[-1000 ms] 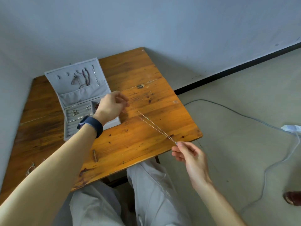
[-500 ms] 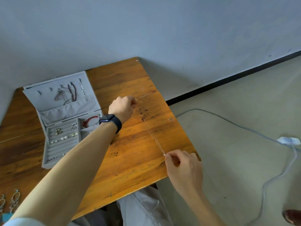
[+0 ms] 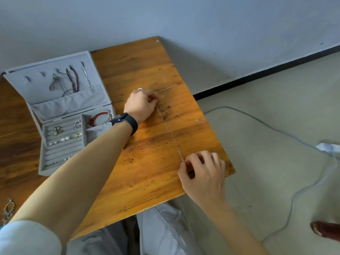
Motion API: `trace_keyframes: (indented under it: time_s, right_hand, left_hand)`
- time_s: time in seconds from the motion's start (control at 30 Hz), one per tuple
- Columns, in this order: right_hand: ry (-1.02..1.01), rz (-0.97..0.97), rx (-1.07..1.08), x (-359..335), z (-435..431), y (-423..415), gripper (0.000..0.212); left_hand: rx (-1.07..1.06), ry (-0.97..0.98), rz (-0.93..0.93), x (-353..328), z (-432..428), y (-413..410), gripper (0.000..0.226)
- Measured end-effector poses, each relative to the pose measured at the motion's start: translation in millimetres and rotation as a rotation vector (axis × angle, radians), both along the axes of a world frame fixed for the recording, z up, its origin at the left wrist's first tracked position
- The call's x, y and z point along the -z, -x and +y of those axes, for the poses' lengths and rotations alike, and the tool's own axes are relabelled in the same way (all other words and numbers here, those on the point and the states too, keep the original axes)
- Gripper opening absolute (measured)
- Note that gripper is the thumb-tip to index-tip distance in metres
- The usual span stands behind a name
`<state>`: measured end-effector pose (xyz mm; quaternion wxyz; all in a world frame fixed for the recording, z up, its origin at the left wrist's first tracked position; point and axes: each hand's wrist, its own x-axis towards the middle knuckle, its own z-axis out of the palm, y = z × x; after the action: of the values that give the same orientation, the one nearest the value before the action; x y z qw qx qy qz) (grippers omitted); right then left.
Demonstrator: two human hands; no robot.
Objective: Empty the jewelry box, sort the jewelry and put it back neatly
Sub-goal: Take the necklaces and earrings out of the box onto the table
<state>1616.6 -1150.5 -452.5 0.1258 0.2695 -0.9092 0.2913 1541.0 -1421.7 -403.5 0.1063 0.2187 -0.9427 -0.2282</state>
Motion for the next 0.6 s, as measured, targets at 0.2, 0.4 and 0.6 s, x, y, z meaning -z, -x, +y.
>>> trace_keyframes:
  time_s: [0.2,0.4,0.6]
  right_hand:
    - [0.036,0.000,-0.031,-1.5,4.1,-1.2,0.010]
    - [0.074,-0.052,-0.077,-8.6,7.8,-3.6,0.013]
    - [0.119,-0.043,-0.117,-7.7,16.8,-9.9,0.010]
  left_hand:
    - [0.048,0.029,-0.038,-4.7,-10.2,-3.1,0.014]
    - [0.110,0.059,-0.059,-6.6,-14.5,-8.9,0.015]
    - [0.142,0.110,-0.063,-8.6,-15.8,-19.0,0.018]
